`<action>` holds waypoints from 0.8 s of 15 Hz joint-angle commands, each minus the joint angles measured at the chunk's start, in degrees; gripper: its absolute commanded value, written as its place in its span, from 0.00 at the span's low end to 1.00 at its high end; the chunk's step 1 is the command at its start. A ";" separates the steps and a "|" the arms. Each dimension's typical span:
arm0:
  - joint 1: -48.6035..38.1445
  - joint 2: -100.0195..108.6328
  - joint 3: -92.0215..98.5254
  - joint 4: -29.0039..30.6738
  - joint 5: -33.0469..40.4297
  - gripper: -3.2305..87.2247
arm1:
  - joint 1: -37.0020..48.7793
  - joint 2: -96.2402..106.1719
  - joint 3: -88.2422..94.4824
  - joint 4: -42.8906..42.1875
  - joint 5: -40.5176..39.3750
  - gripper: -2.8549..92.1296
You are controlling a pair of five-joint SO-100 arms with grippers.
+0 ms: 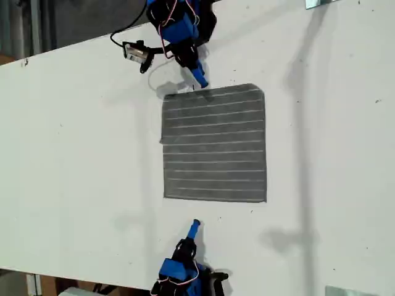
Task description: Grasp corners of a square towel and fold twice.
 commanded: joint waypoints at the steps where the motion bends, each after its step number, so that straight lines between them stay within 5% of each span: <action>1: -28.74 0.44 -2.29 0.35 -13.27 0.12 | 22.50 0.00 -0.18 0.35 -0.79 0.23; 4: -28.30 0.44 -1.49 1.23 -20.13 0.14 | 21.01 -0.26 0.35 0.35 0.35 0.23; 12: -26.98 0.44 -0.88 0.70 -20.48 0.17 | 19.25 -0.18 -0.62 0.62 0.18 0.20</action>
